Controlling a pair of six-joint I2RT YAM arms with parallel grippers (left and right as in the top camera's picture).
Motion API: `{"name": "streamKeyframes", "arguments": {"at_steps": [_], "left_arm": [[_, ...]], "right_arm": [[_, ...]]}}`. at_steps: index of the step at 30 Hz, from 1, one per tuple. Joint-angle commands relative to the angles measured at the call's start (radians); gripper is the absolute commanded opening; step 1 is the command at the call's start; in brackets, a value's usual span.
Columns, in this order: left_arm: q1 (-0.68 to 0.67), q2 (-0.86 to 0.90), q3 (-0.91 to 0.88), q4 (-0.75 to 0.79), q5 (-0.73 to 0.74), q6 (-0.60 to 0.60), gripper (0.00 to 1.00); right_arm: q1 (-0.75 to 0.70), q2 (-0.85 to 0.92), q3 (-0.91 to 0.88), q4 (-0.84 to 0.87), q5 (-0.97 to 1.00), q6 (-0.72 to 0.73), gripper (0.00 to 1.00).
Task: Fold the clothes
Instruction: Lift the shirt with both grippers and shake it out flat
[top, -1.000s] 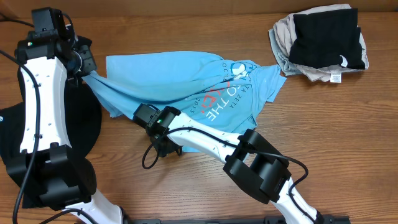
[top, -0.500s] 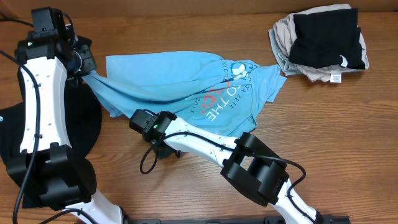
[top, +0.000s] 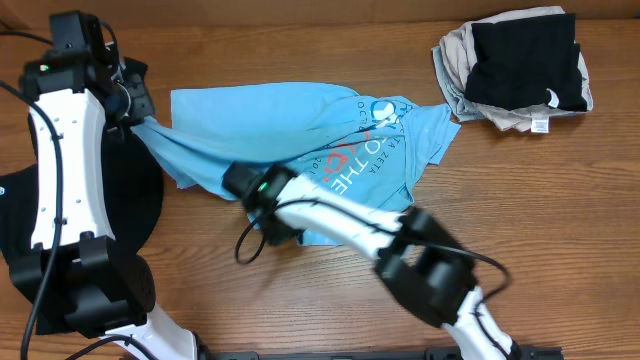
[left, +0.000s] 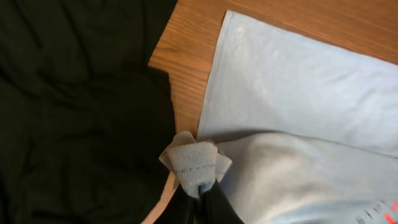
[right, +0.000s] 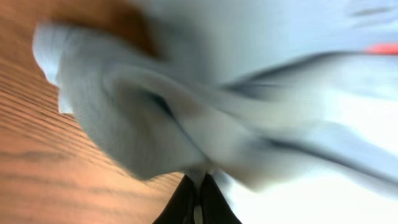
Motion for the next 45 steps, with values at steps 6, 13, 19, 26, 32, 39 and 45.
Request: {"name": "streamKeyframes", "arguments": {"at_steps": [6, 13, 19, 26, 32, 39, 45], "left_arm": [[0.011, -0.054, 0.423, -0.191, 0.020, 0.051, 0.04], [0.011, -0.136, 0.647, -0.246, 0.019, 0.065, 0.04], [0.011, -0.243, 0.731, -0.236, -0.024, 0.063, 0.04], [0.011, -0.417, 0.755, -0.223, -0.145, 0.060, 0.04], [0.011, -0.567, 0.755, -0.193, -0.190, 0.034, 0.04], [0.011, -0.640, 0.754, -0.214, -0.195, 0.034, 0.04], [0.011, -0.568, 0.715, -0.269, -0.253, 0.024, 0.04]], "right_arm": [[-0.372, -0.492, 0.171, -0.060, -0.007, -0.052, 0.04], [-0.731, -0.703, 0.417, -0.084, -0.106, -0.112, 0.04], [-0.872, -0.826, 0.530, -0.098, -0.128, -0.138, 0.04], [-0.898, -0.993, 0.621, -0.111, -0.118, -0.167, 0.04], [-0.897, -1.093, 0.755, -0.185, -0.060, -0.202, 0.04], [-0.897, -1.094, 0.941, -0.245, -0.041, -0.255, 0.04], [-0.897, -1.088, 0.843, -0.231, -0.069, -0.269, 0.04]]}}
